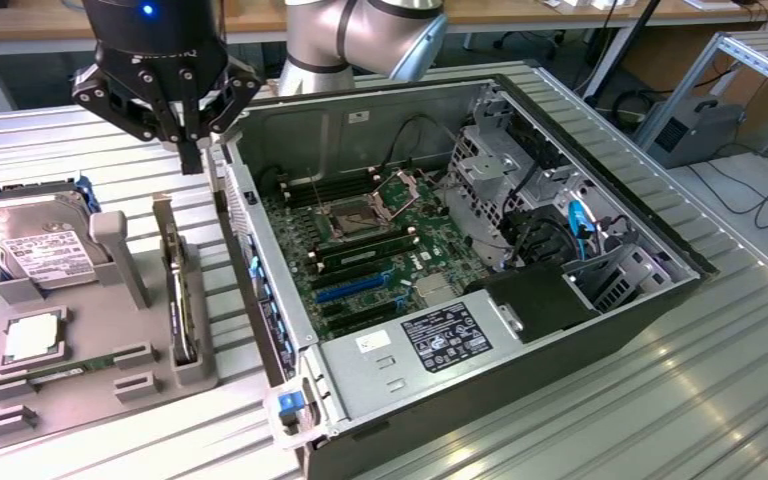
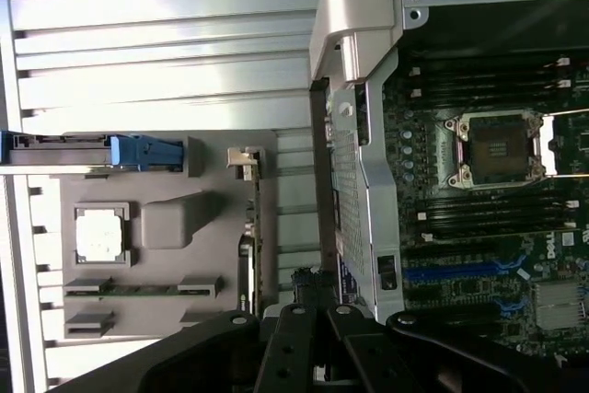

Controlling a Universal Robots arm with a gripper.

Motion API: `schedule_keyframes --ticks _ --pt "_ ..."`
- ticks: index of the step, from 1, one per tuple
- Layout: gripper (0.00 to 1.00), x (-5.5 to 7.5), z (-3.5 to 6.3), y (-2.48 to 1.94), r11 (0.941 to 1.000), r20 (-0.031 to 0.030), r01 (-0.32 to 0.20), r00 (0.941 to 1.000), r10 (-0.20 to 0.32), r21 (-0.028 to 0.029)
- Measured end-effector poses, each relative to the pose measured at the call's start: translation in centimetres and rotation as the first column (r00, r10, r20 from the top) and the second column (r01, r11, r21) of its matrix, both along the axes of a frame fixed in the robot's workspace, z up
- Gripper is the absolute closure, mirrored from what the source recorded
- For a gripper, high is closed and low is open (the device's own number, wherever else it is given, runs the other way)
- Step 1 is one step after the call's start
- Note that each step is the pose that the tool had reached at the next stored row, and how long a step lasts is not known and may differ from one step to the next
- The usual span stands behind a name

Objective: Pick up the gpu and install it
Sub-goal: 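Reach for the gpu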

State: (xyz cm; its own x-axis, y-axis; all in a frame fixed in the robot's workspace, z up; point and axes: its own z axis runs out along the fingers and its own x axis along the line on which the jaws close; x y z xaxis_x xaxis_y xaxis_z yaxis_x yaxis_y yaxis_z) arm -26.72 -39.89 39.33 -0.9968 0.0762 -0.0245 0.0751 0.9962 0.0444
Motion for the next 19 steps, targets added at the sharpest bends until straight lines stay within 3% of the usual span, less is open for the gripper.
schedule_keyframes --ticks 19 --pt "0.89 -1.3 0.00 0.00 1.0000 0.0000 0.000 1.0000 0.000 0.0000"
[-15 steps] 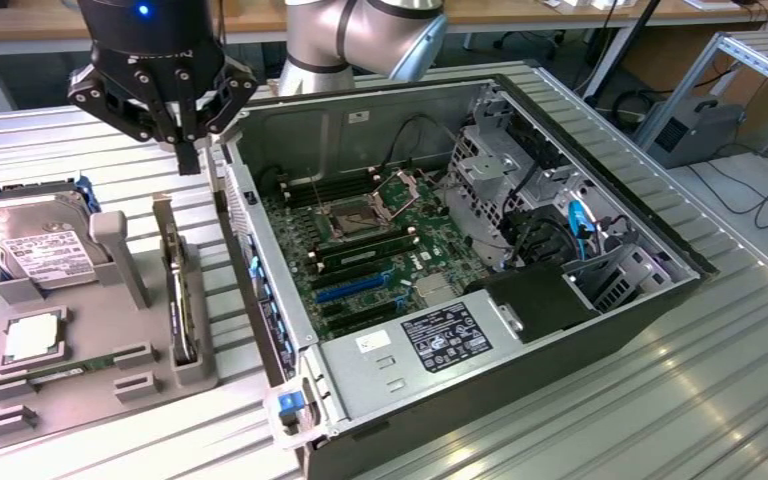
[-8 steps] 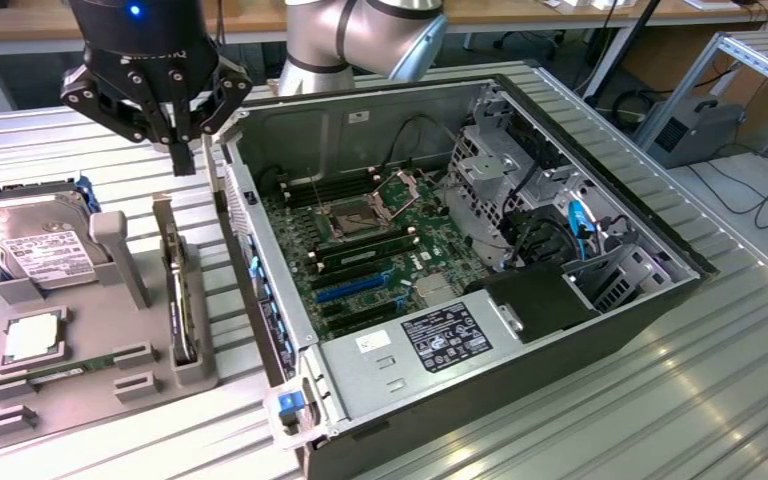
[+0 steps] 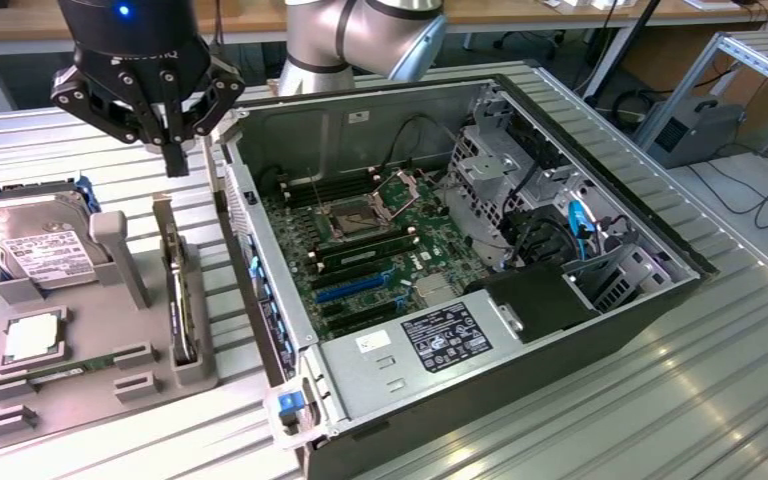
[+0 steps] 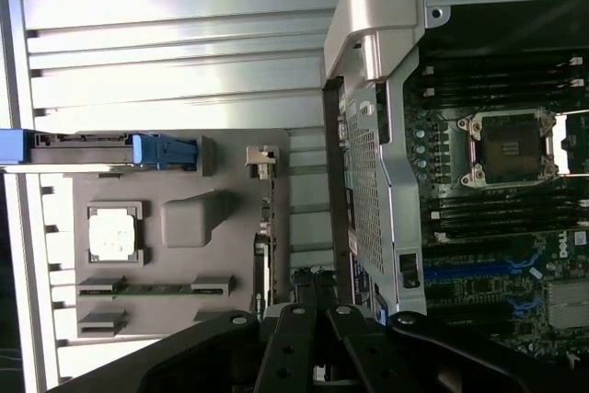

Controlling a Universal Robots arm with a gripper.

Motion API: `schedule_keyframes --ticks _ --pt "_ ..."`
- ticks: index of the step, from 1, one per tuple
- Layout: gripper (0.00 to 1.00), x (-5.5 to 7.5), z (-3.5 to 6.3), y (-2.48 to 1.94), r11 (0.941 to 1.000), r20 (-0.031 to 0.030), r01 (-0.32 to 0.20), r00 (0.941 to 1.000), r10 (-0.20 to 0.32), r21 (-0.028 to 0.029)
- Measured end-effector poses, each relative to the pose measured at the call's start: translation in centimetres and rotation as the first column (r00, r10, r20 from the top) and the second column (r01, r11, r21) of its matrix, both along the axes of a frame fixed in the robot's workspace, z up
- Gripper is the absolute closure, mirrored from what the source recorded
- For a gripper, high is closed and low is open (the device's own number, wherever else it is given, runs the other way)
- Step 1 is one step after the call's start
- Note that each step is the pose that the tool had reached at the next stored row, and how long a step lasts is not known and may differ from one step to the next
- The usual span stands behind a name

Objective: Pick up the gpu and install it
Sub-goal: 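Reach for the gpu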

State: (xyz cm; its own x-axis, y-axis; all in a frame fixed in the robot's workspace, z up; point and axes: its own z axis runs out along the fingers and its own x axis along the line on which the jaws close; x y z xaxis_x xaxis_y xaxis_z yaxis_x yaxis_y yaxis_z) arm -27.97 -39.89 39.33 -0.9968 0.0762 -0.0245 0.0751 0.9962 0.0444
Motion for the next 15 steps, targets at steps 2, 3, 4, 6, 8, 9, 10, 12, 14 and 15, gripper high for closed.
schedule_keyframes --ticks 2,3,4,6,8,9,10,12,14,15 --pt "0.89 -0.14 0.00 0.00 1.0000 0.0000 0.000 1.0000 0.000 -0.0001" --pt "0.89 -0.20 0.01 0.00 1.0000 -0.0001 0.000 1.0000 0.000 -0.0001" --pt "0.89 -0.28 0.00 0.00 1.0000 -0.0001 0.000 1.0000 0.000 -0.0001" --pt "0.89 -0.40 0.00 0.00 1.0000 -0.0001 0.000 1.0000 0.000 -0.0001" --pt "0.89 -0.53 0.00 0.00 1.0000 0.0000 0.000 1.0000 0.000 -0.0001" --pt "0.89 -0.59 0.00 0.00 1.0000 -0.0001 0.000 1.0000 0.000 0.0000" --pt "0.89 -0.66 0.00 0.00 1.0000 0.0000 0.000 1.0000 0.000 0.0000" --pt "0.89 -0.81 0.00 0.00 1.0000 0.0000 0.000 1.0000 0.000 -0.0001" --pt "0.89 -0.95 0.00 0.00 1.0000 0.0000 0.000 1.0000 0.000 -0.0001" --pt "0.89 -1.01 0.00 0.00 1.0000 0.0000 0.000 1.0000 0.000 0.0000"
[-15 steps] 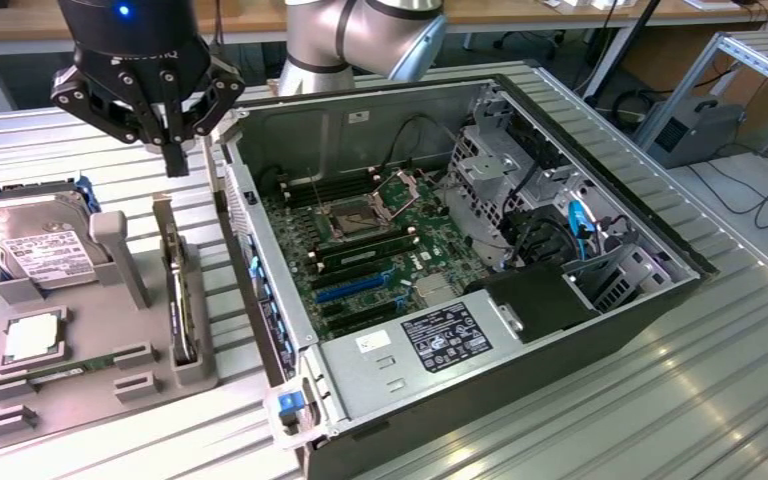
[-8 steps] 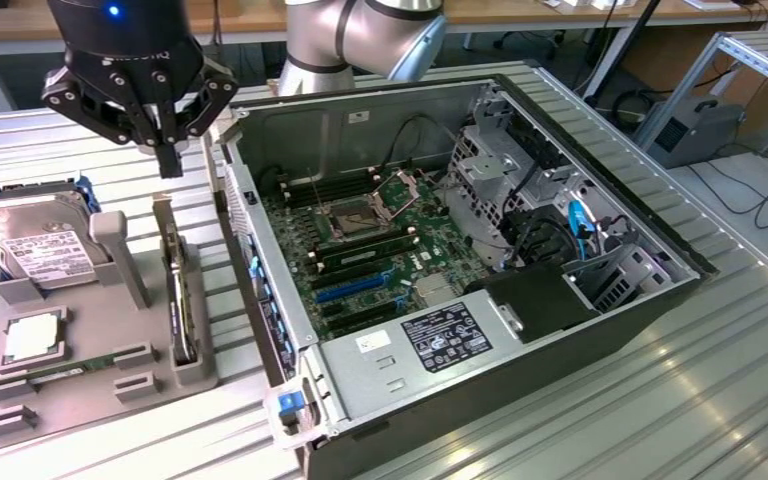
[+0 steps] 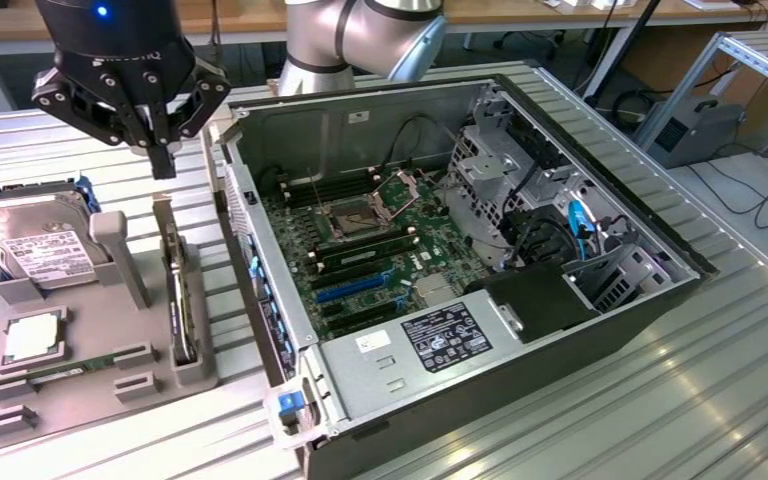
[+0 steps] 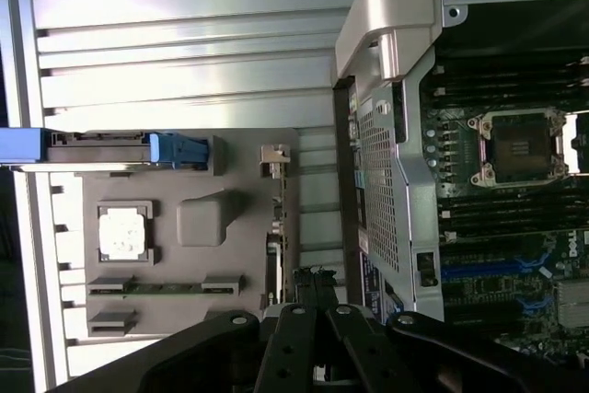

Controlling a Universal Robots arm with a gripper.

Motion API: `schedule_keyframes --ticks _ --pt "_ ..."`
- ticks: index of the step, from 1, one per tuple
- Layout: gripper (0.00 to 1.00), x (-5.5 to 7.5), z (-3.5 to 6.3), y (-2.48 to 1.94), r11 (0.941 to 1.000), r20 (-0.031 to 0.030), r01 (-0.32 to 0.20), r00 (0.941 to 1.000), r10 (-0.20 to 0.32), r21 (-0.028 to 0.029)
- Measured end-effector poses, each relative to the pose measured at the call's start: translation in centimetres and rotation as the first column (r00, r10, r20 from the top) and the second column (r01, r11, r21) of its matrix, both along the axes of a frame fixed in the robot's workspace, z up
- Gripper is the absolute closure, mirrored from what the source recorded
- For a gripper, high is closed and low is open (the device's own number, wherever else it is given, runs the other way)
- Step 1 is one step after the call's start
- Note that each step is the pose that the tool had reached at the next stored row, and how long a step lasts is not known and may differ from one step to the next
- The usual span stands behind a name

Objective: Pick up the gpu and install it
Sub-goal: 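Reach for the gpu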

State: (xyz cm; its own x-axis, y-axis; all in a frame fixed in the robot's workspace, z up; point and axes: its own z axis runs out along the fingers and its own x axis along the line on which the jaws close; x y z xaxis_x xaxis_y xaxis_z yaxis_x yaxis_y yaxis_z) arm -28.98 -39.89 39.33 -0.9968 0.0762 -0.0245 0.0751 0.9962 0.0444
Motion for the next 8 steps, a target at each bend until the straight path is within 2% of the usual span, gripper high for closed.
schedule_keyframes --ticks 8 --pt "0.89 -0.48 0.00 0.00 1.0000 0.0000 0.000 1.0000 0.000 0.0000"
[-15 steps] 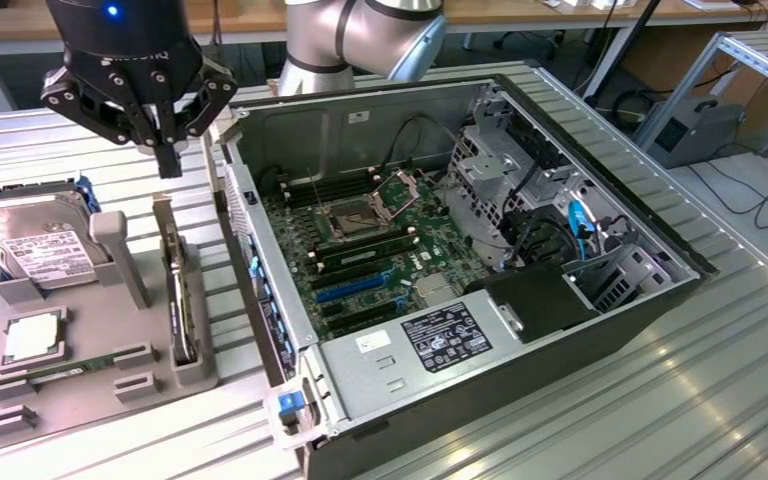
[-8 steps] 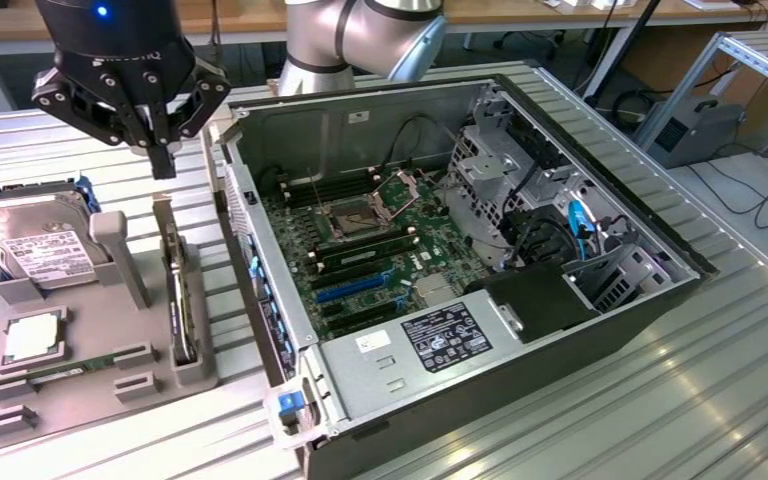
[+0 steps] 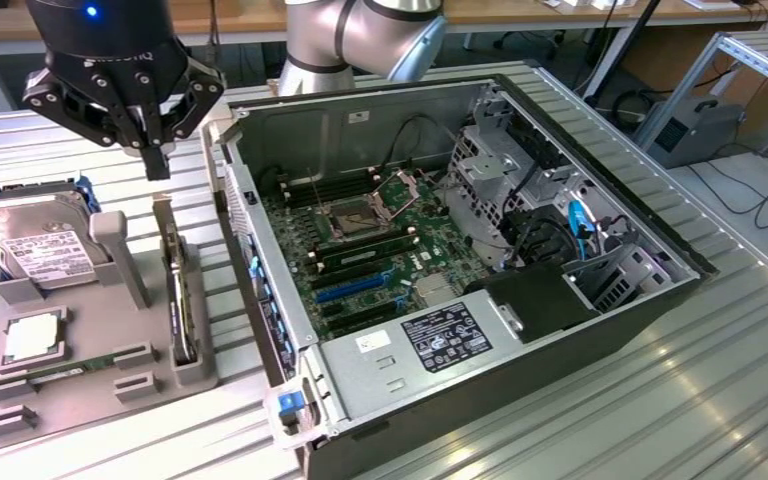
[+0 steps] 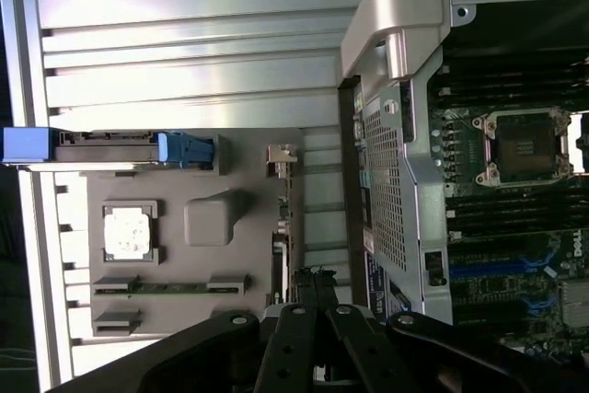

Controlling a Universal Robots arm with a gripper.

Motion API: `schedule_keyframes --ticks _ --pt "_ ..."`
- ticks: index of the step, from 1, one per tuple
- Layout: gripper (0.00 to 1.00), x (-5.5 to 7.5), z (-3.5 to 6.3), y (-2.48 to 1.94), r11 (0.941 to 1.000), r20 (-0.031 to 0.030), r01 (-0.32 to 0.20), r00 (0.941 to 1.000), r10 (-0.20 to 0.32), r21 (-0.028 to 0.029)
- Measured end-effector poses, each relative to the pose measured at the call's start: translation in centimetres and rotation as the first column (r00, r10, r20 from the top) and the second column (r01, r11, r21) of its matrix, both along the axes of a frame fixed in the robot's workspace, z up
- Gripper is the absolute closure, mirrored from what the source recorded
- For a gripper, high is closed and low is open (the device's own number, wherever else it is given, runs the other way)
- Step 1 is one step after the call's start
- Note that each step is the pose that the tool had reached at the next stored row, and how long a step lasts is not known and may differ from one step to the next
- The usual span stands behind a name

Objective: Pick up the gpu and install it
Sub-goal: 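Reach for the gpu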

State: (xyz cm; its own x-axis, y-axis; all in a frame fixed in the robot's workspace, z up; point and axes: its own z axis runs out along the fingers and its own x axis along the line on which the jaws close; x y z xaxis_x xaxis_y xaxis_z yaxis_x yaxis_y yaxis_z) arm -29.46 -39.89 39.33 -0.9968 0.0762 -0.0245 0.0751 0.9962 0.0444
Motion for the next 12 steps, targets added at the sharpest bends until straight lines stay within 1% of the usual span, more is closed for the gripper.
schedule_keyframes --ticks 12 --pt "0.89 -0.76 0.00 0.00 1.0000 0.0000 0.000 1.0000 0.000 0.0000"
